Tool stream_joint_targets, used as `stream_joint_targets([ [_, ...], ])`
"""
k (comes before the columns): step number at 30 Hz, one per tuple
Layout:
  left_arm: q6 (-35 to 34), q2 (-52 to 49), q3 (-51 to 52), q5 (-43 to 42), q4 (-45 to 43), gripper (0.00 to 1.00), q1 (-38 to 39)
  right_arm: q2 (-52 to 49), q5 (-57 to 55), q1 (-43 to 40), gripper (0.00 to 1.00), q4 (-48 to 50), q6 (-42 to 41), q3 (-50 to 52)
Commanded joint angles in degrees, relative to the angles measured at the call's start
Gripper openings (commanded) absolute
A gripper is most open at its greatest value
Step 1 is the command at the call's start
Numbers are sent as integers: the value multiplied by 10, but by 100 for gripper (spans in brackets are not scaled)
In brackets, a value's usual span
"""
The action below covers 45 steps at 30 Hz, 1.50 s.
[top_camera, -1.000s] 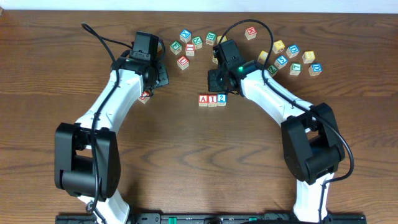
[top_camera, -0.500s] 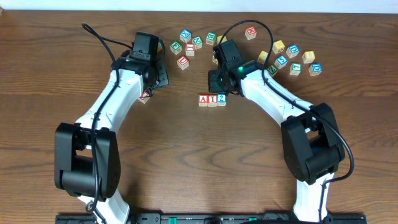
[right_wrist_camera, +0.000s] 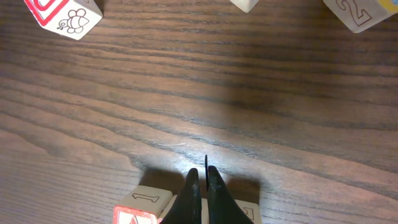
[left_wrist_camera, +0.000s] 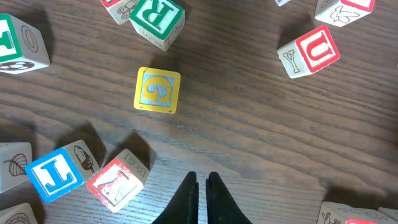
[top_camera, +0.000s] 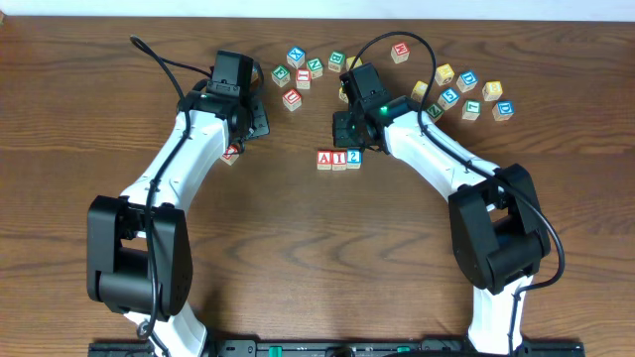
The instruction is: Spell out AI2
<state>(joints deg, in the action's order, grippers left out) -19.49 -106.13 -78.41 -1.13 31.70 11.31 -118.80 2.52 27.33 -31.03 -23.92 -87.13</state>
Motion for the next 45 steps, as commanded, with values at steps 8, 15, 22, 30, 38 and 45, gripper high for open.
stream_joint_targets([
  [8, 3, 4, -5, 8, 0, 7, 0, 15, -30, 5, 1, 1, -9, 17],
  [15, 3, 4, -5, 8, 0, 7, 0, 15, -30, 5, 1, -1, -13, 25],
  [22, 3, 4, -5, 8, 0, 7, 0, 14, -30, 5, 1, 5, -18, 38],
  [30, 3, 4, -5, 8, 0, 8, 0, 14, -30, 9, 1, 18, -23, 54],
  [38, 3, 4, -5, 8, 0, 7, 0, 14, -30, 9, 1, 19, -22, 55],
  [45, 3, 4, -5, 8, 0, 7, 0, 15, -31, 7, 1, 35, -22, 55],
])
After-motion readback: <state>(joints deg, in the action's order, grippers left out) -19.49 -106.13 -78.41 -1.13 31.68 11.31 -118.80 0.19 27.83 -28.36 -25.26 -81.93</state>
